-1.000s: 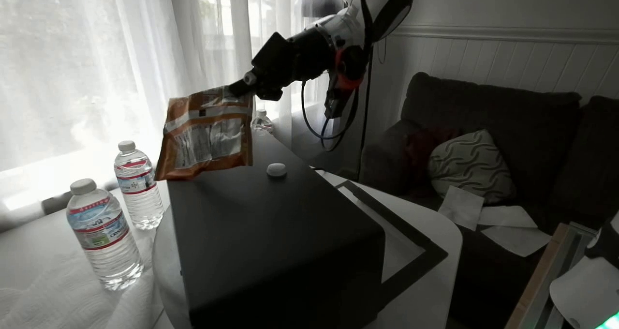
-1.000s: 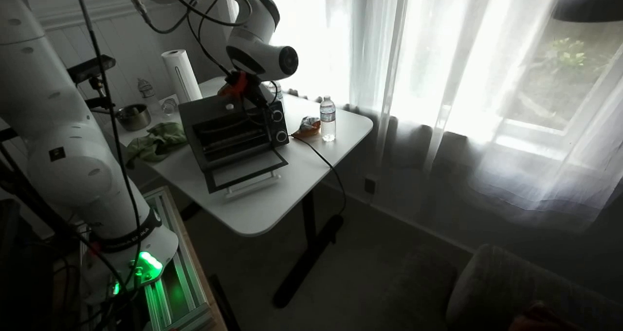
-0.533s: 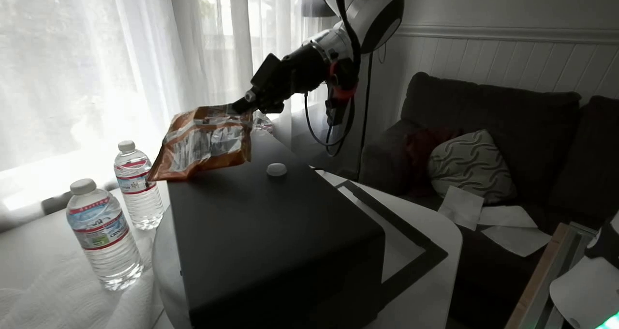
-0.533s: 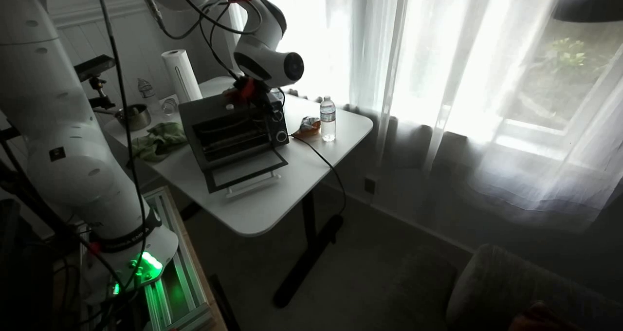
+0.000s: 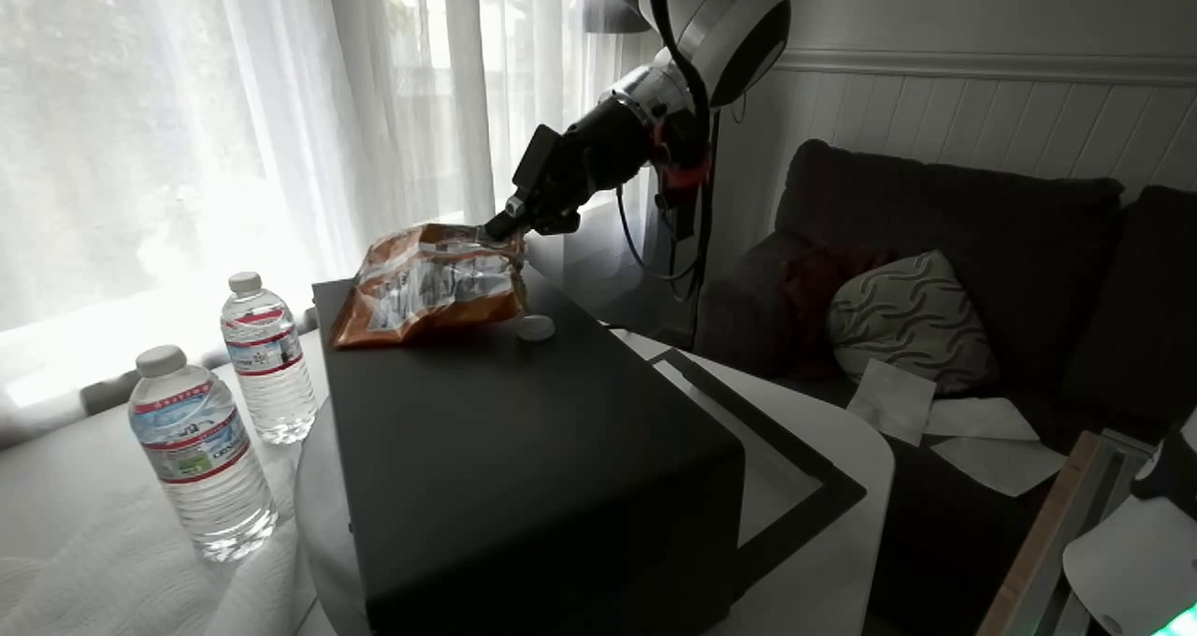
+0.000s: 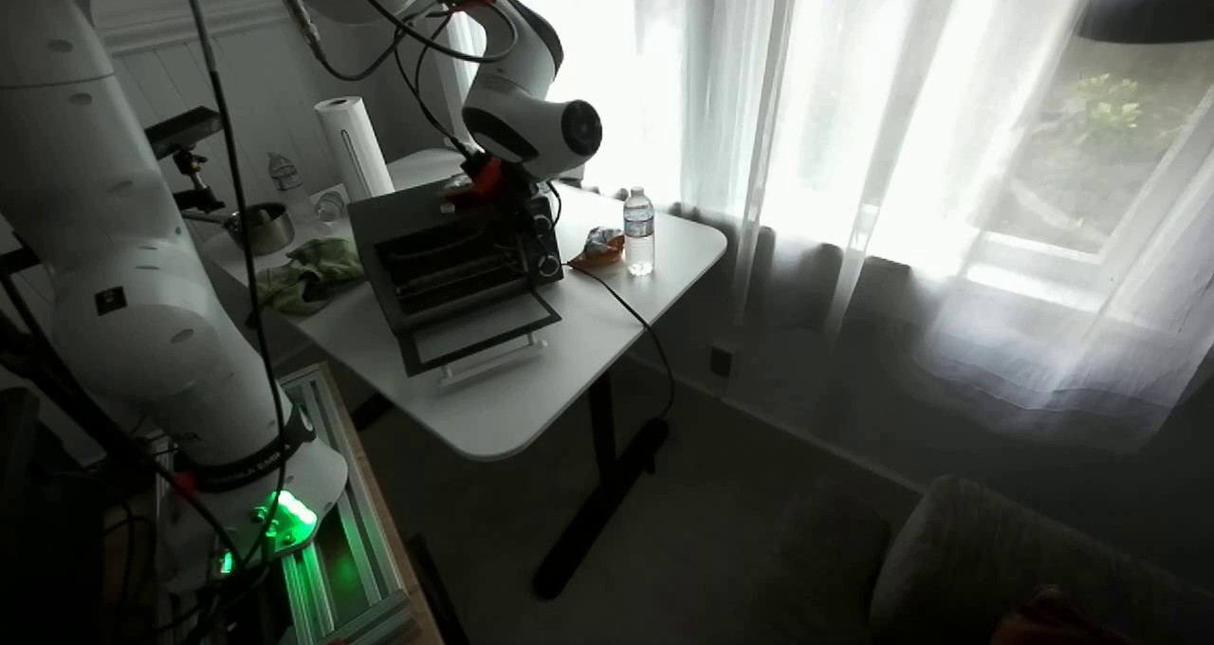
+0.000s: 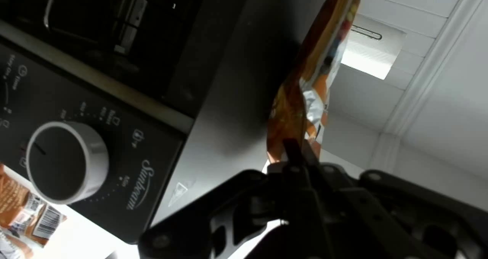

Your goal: Remove the packet from the open oven and place it on top of the oven.

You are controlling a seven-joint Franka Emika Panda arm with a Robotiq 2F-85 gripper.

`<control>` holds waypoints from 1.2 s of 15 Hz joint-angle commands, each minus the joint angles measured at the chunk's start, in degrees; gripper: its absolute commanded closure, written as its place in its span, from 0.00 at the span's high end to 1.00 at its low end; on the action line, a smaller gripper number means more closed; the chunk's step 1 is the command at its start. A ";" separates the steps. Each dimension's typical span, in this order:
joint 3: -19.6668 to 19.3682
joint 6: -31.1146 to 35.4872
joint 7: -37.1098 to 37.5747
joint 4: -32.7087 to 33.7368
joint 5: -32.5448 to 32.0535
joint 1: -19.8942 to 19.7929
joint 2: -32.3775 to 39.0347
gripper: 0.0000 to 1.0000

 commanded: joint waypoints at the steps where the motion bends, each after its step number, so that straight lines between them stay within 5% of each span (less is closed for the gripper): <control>1: -0.41 -0.28 4.79 -1.88 -4.36 -0.27 -2.50 0.33; 10: -0.60 5.15 18.98 -10.35 -21.39 -1.07 -20.64 0.96; 14: -0.28 4.01 31.11 -14.64 -30.74 -1.44 -29.96 1.00; 18: -4.18 -5.56 36.30 -17.61 -37.91 -1.46 -36.53 1.00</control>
